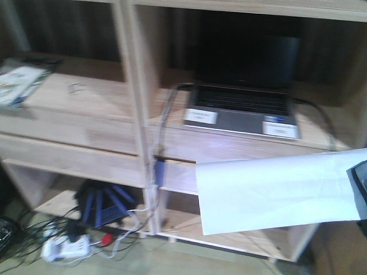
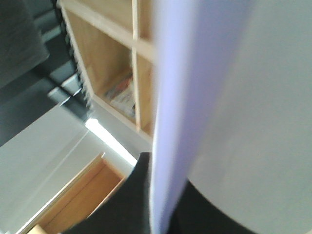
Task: Grab stapler and paper to desk for stapling
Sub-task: 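Hold the paper and stapler while the base turns away from the shelf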
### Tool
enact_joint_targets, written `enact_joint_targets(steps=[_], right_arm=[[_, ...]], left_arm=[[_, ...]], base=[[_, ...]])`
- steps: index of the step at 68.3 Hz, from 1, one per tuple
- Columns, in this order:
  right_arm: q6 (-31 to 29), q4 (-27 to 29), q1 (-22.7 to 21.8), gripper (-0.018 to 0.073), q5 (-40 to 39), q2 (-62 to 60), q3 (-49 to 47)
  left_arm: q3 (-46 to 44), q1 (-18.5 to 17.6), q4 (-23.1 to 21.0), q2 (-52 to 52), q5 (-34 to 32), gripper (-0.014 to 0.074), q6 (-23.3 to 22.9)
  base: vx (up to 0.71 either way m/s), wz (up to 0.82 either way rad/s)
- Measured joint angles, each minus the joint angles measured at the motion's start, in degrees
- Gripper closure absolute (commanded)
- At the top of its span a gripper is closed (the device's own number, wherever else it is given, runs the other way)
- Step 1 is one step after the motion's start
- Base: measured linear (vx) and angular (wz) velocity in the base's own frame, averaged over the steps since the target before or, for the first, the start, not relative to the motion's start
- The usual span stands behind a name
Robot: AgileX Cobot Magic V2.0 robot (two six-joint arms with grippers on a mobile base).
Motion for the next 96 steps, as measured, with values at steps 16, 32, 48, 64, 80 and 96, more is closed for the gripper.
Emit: enact_joint_targets(steps=[16,32,48,64,80,96], right_arm=[[0.0,0.0,0.0,0.0561,0.0,0.0,0.0],[0.0,0.0,0.0,0.0561,0.0,0.0,0.0],[0.0,0.0,0.0,0.0561,0.0,0.0,0.0],[0.0,0.0,0.0,0.0561,0.0,0.0,0.0],[0.0,0.0,0.0,0.0561,0.0,0.0,0.0],[0.0,0.0,0.0,0.0561,0.0,0.0,0.0]], left_arm=[[0.0,0.0,0.0,0.0,0.0,0.0603,0.0],[0.0,0.0,0.0,0.0,0.05,0.0603,0.0],[0.0,0.0,0.0,0.0,0.05,0.0603,0.0],[0.0,0.0,0.0,0.0,0.05,0.0603,0.0],[0.0,0.0,0.0,0.0,0.05,0.0603,0.0],[0.0,0.0,0.0,0.0,0.05,0.0603,0.0]], base=[[-0.02,0.68],[-0.01,0.61],[0.01,0.52],[0.03,0.49],[0.03,0.54],[0.06,0.67]])
